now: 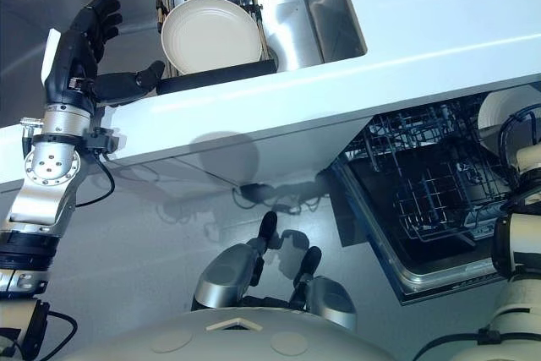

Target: Pick up plates and place into dishwasher.

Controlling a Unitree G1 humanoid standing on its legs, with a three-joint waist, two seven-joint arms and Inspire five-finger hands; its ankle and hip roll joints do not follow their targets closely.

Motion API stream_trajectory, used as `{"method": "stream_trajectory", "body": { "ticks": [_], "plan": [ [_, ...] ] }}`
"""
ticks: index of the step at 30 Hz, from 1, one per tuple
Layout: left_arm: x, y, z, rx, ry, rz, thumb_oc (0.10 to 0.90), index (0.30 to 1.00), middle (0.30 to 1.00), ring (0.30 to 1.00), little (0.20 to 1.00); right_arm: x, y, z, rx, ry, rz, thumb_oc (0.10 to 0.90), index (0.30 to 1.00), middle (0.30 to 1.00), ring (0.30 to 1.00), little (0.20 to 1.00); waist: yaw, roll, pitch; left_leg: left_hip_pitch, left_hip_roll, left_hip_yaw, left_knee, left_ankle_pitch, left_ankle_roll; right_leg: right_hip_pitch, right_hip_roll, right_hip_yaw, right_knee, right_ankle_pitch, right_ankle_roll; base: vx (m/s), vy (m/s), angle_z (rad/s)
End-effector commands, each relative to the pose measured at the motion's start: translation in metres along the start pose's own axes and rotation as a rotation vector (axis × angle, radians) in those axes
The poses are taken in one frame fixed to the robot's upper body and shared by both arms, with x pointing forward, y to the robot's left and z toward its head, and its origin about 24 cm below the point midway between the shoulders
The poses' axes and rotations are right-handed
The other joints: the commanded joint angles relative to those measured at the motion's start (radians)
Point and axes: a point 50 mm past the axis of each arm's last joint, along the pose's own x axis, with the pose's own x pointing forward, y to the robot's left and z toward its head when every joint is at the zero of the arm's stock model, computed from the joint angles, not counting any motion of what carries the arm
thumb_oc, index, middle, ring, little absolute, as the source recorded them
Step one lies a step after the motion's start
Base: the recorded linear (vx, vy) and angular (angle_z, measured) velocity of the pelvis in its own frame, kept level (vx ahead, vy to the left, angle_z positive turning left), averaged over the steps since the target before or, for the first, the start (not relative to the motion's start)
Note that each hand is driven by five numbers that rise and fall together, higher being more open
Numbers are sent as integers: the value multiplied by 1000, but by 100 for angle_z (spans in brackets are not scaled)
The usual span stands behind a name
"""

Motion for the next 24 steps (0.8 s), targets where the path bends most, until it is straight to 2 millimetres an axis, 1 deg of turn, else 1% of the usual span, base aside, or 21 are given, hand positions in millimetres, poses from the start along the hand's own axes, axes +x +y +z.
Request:
{"method": "stream_trajectory", "body": {
  "ticks": [1, 3, 4, 9, 14, 17, 21, 24],
  "plan": [
    [-3, 3, 9, -29, -87, 42, 800, 900, 900, 900, 900, 9, -80, 5, -251, -122, -353, 100, 300, 300, 300, 200, 6, 0, -56, 19, 10, 19, 103, -148, -32, -111, 8, 20, 256, -127, -5, 3, 23, -6],
    [-3, 1, 10, -33, -90, 39, 800, 900, 900, 900, 900, 8, -74, 7, -332, -127, -336, 100, 300, 300, 300, 200, 6, 2, -53, 15, 9, 20, 105, -146, -31, -113, 7, 24, 257, -125, -5, -3, 24, -5],
    [-3, 0, 9, -34, -90, 40, 800, 900, 900, 900, 900, 8, -73, 8, -337, -129, -333, 100, 300, 300, 300, 200, 6, 2, -53, 14, 8, 20, 105, -145, -31, -113, 6, 24, 257, -125, -5, 0, 0, 0],
    [-1, -5, 14, -41, -107, 36, 800, 900, 900, 900, 900, 4, -49, 11, -513, -97, -231, 100, 300, 300, 300, 200, 8, 13, -32, 4, 7, 20, 108, -136, -28, -124, 1, 32, 265, -120, -5, -26, 26, 2],
    [1, -6, 17, -51, -117, 23, 800, 900, 900, 900, 900, 2, -27, 8, -625, -37, -135, 100, 300, 300, 300, 200, 15, 27, -14, -3, 3, 19, 112, -132, -25, -134, -6, 39, 266, -110, -1, -29, 28, 4],
    [4, -8, 19, -63, -129, 22, 800, 900, 900, 900, 900, -1, -22, 15, -640, -36, -119, 100, 300, 300, 300, 200, 19, 36, 1, -16, 0, 18, 116, -130, -22, -149, -8, 46, 267, -103, 0, -66, 45, 5],
    [7, -8, 22, -85, -146, 30, 800, 900, 900, 900, 900, -5, -20, 31, -659, -61, -88, 100, 300, 300, 300, 200, 20, 46, 20, -38, -3, 23, 121, -124, -17, -176, -12, 58, 274, -93, 3, -67, 56, -1],
    [7, -10, 23, -93, -150, 27, 800, 900, 900, 900, 900, -7, -15, 35, -670, -78, -68, 100, 300, 300, 300, 200, 21, 48, 27, -41, -5, 27, 122, -123, -13, -185, -14, 63, 276, -88, 6, -21, 50, -1]
  ]
}}
